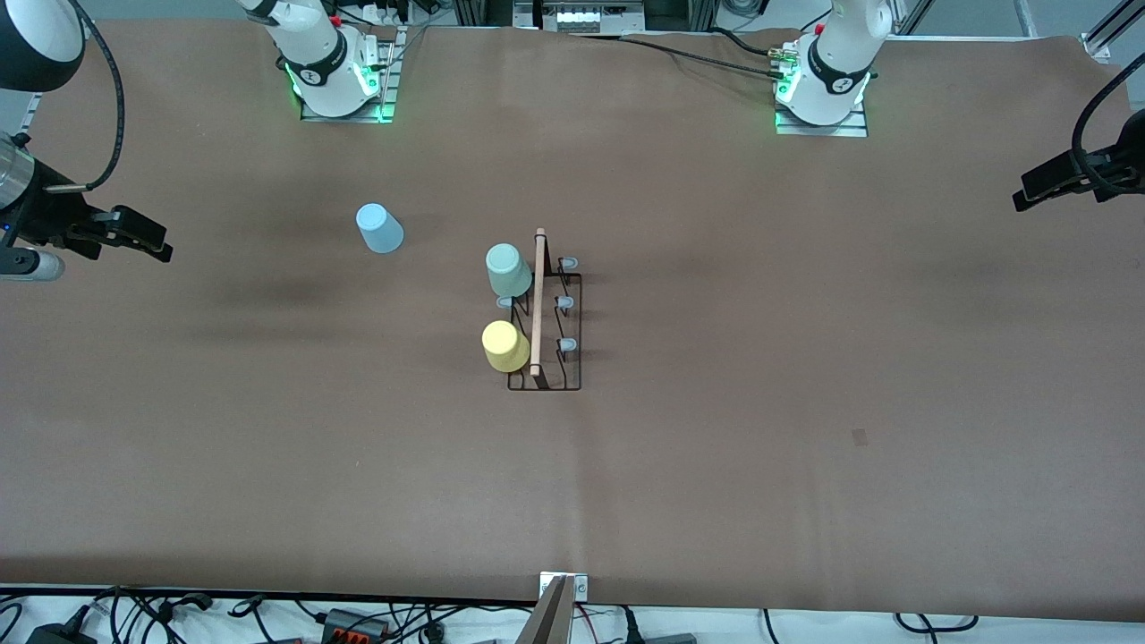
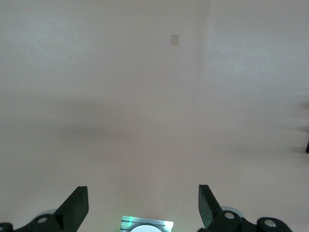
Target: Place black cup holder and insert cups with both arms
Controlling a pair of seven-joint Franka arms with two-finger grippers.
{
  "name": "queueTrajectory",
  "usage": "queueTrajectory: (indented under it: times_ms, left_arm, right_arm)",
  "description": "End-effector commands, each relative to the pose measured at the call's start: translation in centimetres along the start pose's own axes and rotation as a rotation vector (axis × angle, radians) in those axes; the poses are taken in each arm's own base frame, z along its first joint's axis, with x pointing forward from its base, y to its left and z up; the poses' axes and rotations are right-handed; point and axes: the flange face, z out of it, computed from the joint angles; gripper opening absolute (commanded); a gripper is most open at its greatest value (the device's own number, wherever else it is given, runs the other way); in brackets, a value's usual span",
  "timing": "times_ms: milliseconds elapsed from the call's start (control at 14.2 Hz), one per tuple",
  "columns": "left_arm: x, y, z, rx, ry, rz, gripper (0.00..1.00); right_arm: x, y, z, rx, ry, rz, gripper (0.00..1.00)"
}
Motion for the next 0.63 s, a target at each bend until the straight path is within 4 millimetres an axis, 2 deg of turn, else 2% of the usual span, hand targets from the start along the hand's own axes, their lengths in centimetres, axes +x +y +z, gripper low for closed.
queueTrajectory:
  times_ms: [0,211,562]
  left_arm:
    - [-0.2,-0.3,-0.6,-0.005,-0.002,0.014,1.0]
    - [-0.2,-0.3,-0.6,-0.005,-0.002,0.014,1.0]
    - [-0.2,-0.7,-0.5,-0.007,-0.004,0.006,1.0]
  right_arm:
    - [-0.4,0.5,-0.7,-0.019,0.015,0.006,1.0]
    - [-1.0,1.1,-1.5,-0.019,0.023,0.0,1.0]
    - [-1.8,0.8,-1.9,-0.019,0.003,-0.003,1.0]
